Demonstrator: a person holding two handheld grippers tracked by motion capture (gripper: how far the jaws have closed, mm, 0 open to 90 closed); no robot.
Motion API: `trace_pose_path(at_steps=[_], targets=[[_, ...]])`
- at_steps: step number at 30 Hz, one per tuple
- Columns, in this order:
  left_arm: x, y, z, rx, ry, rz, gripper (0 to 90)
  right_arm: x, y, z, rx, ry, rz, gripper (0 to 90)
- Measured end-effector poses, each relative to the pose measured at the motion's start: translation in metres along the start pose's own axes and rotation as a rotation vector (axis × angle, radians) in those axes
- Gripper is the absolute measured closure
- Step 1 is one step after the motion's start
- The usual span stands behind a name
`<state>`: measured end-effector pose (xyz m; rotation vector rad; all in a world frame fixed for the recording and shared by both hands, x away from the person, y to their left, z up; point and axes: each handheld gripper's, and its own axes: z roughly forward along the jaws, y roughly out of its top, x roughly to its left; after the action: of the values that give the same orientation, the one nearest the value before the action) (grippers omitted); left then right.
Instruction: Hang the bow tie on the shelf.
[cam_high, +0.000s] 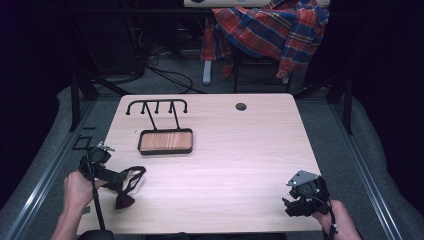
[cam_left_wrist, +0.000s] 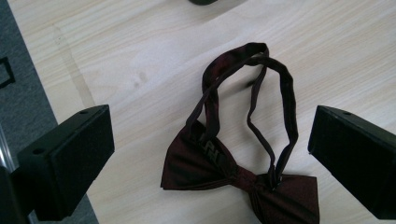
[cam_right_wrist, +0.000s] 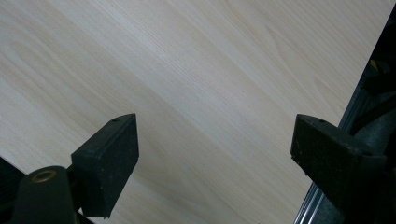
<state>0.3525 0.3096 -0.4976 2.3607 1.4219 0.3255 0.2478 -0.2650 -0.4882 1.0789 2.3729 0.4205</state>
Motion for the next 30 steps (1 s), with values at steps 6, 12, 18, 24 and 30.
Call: trace_pose_path(at_steps=[6,12,18,24,30], targets=[[0.001,0.001,0.001,-0.007,-0.011,0.007,0.6,0.001,0.001,0.000,0.006,-0.003,0.000,14.9],[0.004,0.004,0.002,-0.017,-0.022,0.016,0.6,0.001,0.001,0.000,0.012,-0.007,-0.008,14.9],[0.007,0.008,0.007,-0.013,-0.024,0.012,2.0,0.002,0.002,0.001,0.017,-0.007,-0.015,14.9],[0.007,0.014,0.015,0.002,-0.022,0.020,8.0,0.002,0.003,0.001,0.019,-0.005,-0.014,14.9],[0.005,0.021,0.025,0.034,-0.027,0.036,15.9,0.002,0.002,0.001,0.018,-0.007,-0.015,14.9]])
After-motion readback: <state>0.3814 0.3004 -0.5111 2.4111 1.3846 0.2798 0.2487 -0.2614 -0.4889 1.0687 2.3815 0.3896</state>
